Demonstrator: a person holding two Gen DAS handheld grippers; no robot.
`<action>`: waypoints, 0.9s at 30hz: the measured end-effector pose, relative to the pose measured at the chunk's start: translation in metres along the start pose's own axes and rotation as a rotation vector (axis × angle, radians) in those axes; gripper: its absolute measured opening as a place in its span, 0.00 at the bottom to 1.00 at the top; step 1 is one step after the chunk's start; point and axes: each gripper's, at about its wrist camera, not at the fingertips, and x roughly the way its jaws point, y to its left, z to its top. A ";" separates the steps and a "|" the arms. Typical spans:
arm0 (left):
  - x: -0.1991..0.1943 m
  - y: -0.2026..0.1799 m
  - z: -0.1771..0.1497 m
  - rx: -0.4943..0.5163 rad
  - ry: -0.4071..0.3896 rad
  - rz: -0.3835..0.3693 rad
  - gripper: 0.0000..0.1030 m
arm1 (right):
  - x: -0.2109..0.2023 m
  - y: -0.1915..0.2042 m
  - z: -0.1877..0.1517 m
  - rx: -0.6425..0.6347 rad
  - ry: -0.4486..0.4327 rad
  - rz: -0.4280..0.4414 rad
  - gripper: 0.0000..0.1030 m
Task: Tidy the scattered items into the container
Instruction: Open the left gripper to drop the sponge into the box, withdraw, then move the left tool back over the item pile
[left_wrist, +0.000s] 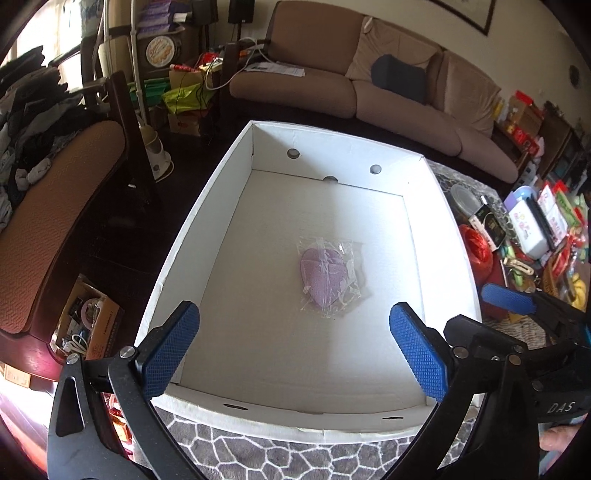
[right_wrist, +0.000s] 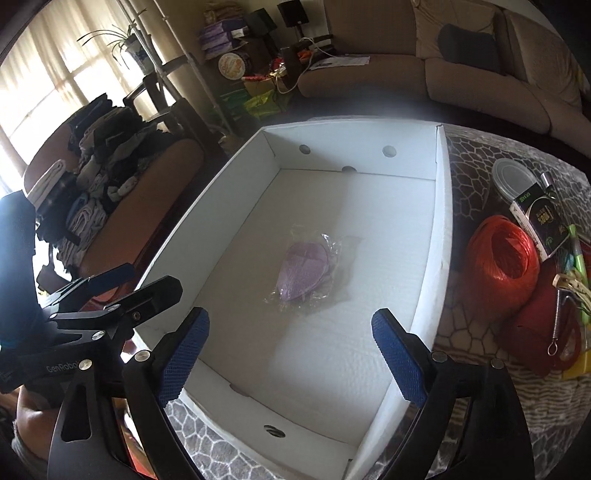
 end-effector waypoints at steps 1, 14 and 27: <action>-0.003 -0.002 -0.002 0.007 -0.002 0.006 1.00 | -0.004 0.002 -0.003 -0.017 -0.004 -0.020 0.93; -0.049 -0.029 -0.027 0.081 -0.023 0.067 1.00 | -0.059 0.008 -0.027 -0.061 -0.059 -0.110 0.93; -0.070 -0.087 -0.048 0.127 -0.047 0.077 1.00 | -0.106 -0.027 -0.054 -0.032 -0.099 -0.137 1.00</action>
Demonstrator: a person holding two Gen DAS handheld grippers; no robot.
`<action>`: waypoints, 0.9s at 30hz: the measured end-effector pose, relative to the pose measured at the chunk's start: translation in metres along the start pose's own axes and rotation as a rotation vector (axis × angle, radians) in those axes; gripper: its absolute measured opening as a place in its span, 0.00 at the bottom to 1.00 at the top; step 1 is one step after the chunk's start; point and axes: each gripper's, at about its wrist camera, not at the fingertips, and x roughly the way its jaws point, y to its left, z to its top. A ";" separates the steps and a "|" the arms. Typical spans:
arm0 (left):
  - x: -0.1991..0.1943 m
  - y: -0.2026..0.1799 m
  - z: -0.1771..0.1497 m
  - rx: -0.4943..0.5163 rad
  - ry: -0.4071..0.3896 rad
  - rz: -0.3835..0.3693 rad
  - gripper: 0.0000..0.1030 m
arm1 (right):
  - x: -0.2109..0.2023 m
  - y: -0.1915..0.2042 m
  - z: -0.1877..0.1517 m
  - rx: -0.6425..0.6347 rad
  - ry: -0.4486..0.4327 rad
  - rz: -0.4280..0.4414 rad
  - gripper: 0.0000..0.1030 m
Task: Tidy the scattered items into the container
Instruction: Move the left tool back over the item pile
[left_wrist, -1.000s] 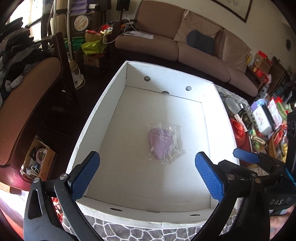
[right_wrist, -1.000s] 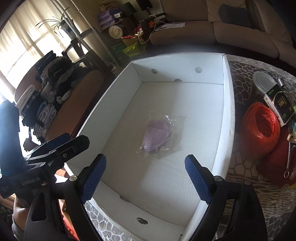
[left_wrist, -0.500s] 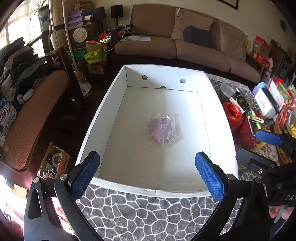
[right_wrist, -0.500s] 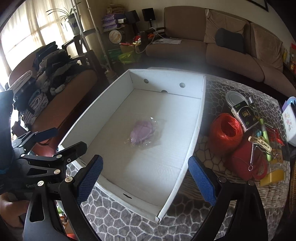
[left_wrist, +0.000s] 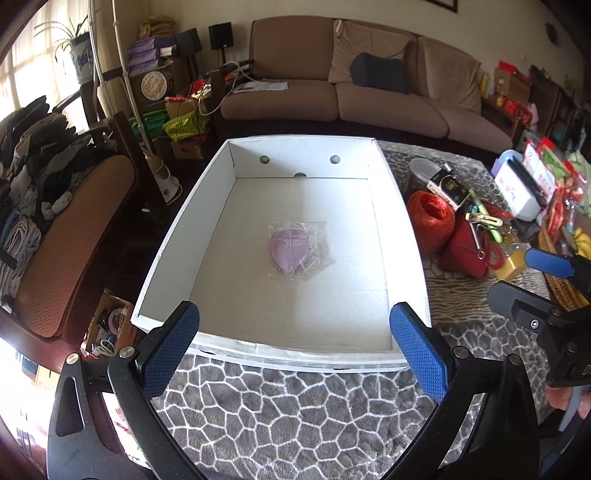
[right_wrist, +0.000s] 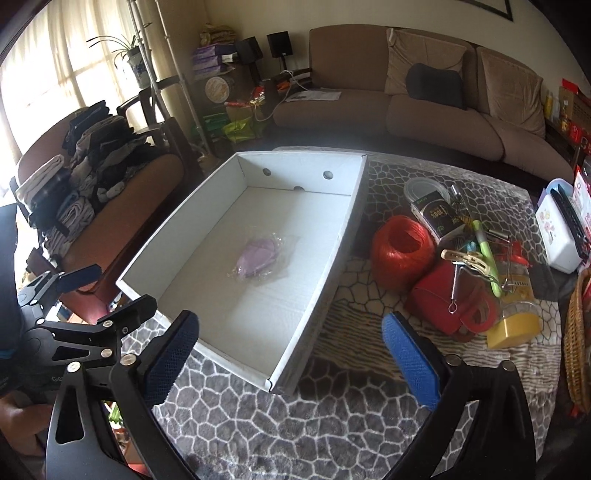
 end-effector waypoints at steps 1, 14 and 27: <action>0.000 -0.007 0.000 0.004 0.000 -0.015 1.00 | -0.002 -0.006 -0.003 0.002 0.003 -0.012 1.00; 0.026 -0.118 0.007 0.095 0.027 -0.159 1.00 | -0.040 -0.141 -0.046 0.157 -0.006 -0.142 1.00; 0.083 -0.177 0.065 0.057 0.060 -0.258 1.00 | -0.064 -0.269 -0.077 0.319 -0.053 -0.213 1.00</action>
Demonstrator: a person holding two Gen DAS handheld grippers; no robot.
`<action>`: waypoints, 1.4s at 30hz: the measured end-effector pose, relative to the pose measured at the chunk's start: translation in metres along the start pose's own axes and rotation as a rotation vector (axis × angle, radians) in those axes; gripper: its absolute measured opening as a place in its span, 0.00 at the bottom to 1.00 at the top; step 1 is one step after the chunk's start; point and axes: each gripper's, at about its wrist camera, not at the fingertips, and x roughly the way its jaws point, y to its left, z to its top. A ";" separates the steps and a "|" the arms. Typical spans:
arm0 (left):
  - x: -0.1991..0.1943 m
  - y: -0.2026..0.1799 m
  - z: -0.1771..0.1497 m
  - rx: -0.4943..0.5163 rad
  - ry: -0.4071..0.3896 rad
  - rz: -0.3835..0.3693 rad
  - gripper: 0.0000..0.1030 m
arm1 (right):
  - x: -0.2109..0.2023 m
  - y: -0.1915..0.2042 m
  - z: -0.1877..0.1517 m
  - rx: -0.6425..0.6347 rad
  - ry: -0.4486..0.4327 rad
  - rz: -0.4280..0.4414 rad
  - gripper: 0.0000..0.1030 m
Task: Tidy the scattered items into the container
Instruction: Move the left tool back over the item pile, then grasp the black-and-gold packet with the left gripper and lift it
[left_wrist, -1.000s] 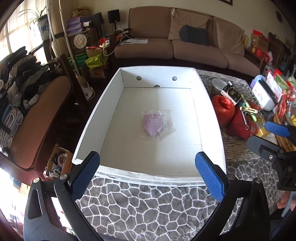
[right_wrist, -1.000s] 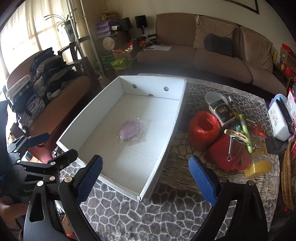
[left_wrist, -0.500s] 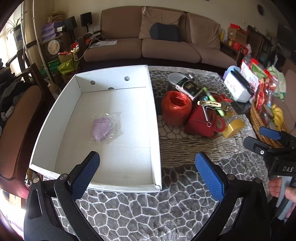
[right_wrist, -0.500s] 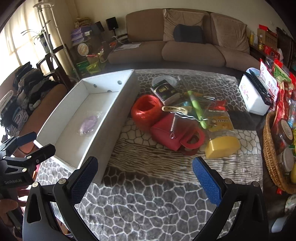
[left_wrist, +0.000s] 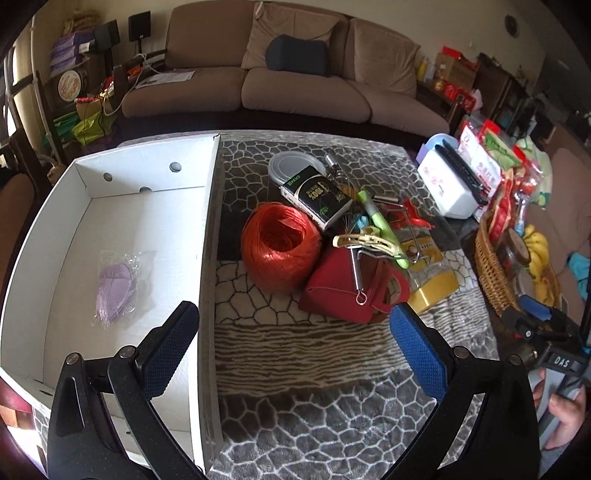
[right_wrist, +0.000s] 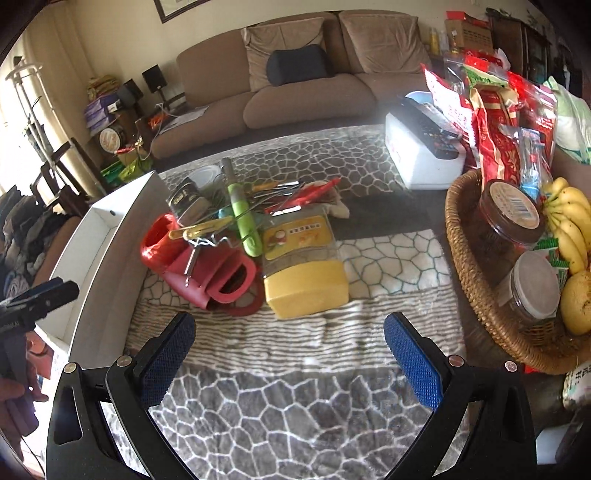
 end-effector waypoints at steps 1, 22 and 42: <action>0.005 -0.001 0.010 -0.010 -0.002 0.000 1.00 | 0.003 -0.004 0.001 -0.004 -0.002 -0.004 1.00; 0.166 -0.007 0.104 -0.187 0.135 0.095 1.00 | 0.056 -0.001 0.031 -0.103 -0.060 0.006 1.00; 0.160 -0.027 0.113 -0.077 0.120 0.026 0.58 | 0.087 -0.014 0.015 -0.060 -0.031 0.022 1.00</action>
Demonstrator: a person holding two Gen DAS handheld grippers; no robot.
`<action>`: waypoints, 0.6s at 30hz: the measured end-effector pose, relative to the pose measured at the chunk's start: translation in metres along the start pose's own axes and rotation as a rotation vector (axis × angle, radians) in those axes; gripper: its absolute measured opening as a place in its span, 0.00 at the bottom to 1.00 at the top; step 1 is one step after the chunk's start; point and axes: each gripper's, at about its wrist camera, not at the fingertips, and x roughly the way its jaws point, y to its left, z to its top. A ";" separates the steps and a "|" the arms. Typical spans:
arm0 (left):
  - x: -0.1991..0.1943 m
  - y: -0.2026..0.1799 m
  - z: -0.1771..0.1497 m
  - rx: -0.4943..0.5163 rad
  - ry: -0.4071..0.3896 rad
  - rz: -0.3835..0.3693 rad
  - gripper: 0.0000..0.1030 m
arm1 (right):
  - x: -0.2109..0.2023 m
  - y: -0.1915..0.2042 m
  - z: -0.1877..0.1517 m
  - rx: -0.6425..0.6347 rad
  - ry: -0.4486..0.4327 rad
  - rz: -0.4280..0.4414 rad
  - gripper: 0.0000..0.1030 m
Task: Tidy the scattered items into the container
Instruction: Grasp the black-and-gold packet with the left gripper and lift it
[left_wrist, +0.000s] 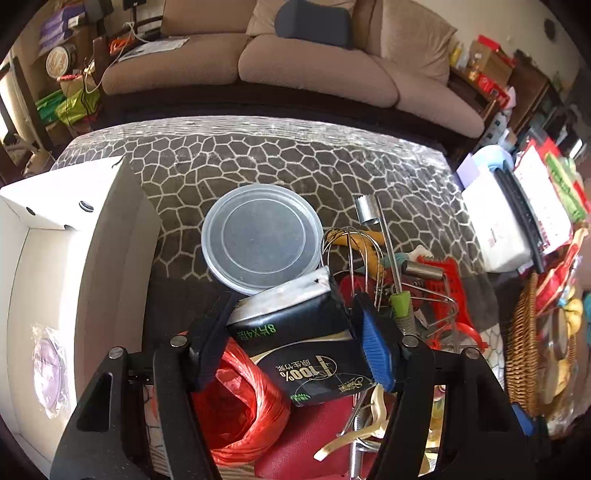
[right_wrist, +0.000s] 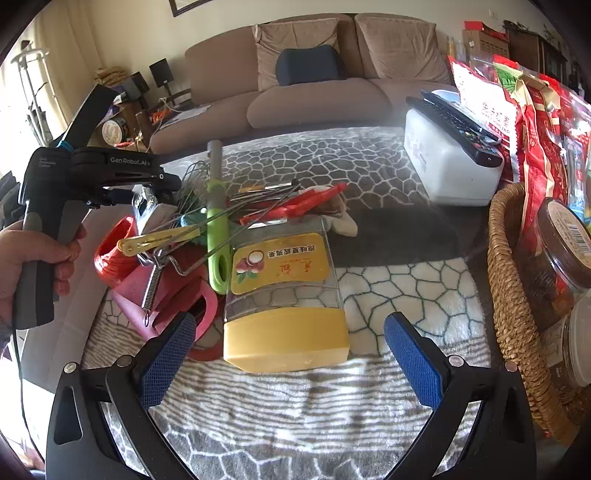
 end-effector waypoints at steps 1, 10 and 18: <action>-0.006 0.002 0.000 -0.003 -0.003 -0.017 0.57 | -0.001 0.002 0.001 0.000 -0.003 0.001 1.00; -0.032 0.001 -0.019 0.040 0.008 -0.074 0.56 | -0.032 0.033 0.019 -0.019 -0.073 0.048 1.00; -0.034 0.010 -0.018 0.043 0.042 -0.138 0.55 | -0.034 0.094 0.052 -0.273 -0.124 0.133 0.99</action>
